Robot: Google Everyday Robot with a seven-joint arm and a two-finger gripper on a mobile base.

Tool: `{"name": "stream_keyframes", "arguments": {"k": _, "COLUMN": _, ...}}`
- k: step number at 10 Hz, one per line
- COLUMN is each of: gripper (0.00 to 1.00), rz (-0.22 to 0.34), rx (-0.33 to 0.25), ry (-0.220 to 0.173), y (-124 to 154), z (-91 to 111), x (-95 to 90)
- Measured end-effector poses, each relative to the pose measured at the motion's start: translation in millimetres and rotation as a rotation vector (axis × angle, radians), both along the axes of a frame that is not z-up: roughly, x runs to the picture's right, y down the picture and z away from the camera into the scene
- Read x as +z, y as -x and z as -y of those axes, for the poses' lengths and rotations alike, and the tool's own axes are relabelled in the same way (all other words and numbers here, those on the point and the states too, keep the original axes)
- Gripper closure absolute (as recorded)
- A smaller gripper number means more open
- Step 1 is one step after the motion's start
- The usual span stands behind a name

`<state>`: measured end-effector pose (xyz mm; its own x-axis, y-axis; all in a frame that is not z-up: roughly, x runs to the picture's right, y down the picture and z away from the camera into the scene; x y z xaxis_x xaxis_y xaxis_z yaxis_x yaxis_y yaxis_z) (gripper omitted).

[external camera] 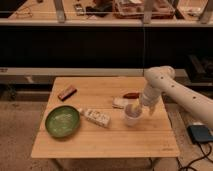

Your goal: Place the ceramic cup in the ceramic bowl

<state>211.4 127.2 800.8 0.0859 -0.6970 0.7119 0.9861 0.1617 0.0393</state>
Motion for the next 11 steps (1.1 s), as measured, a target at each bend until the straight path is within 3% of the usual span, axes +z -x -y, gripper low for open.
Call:
{"name": "stream_keyframes", "arguments": {"k": 6, "gripper": 0.35, "rz": 0.036, "rx": 0.023, "ry": 0.017, "y": 14.0, "z": -12.5, "x": 21.9}}
{"name": "stream_keyframes", "arguments": {"k": 11, "gripper": 0.35, "rz": 0.038, "rx": 0.054, "ry": 0.041, "y": 10.3, "z": -19.4, "x": 40.0}}
